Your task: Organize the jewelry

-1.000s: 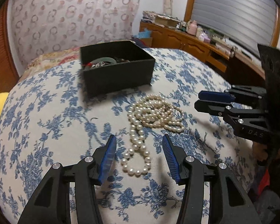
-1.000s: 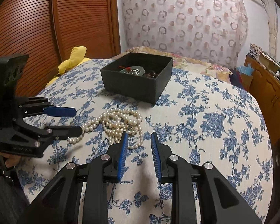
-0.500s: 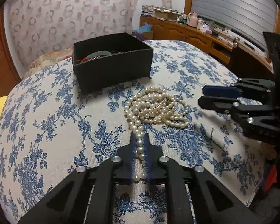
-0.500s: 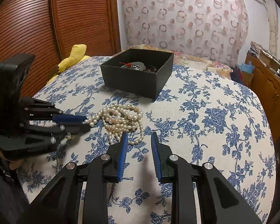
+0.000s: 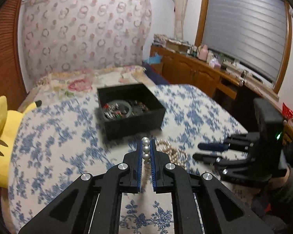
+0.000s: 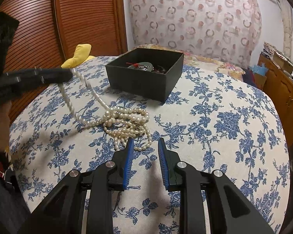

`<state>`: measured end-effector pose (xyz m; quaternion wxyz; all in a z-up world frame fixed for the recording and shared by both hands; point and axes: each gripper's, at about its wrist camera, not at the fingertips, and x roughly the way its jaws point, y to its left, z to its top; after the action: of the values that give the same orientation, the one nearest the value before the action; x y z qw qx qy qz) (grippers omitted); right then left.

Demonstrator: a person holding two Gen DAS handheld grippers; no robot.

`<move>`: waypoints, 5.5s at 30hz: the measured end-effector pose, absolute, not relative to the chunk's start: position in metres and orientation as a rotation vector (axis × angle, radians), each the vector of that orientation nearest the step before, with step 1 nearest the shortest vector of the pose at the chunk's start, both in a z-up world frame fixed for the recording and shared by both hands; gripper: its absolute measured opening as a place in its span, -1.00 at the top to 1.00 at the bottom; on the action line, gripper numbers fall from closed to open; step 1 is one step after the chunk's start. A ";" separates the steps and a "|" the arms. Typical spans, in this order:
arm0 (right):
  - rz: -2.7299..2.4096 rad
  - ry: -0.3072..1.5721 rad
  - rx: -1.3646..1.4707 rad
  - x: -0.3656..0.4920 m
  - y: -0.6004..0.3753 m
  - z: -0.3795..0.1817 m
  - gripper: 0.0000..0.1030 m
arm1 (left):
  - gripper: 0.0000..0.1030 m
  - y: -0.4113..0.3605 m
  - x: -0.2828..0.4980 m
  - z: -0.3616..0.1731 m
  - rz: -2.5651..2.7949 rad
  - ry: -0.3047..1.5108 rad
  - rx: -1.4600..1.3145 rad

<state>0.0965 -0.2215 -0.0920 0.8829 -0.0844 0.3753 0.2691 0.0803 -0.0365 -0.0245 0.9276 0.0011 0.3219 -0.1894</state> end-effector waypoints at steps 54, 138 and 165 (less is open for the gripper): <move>0.686 0.583 -0.239 0.115 -0.185 0.011 0.90 | 0.87 0.015 0.084 0.045 -0.279 0.484 -0.028; 0.314 0.438 0.022 0.074 -0.240 0.003 -0.95 | -0.85 0.012 0.046 0.023 -0.017 0.487 0.003; 0.304 0.431 0.015 0.073 -0.239 0.000 -0.95 | -0.85 0.005 0.041 0.024 -0.031 0.491 0.012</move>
<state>0.0725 -0.2389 0.0002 0.9654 0.0073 0.2131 0.1502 0.0406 0.0047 0.0238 0.9699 0.0057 0.2431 -0.0155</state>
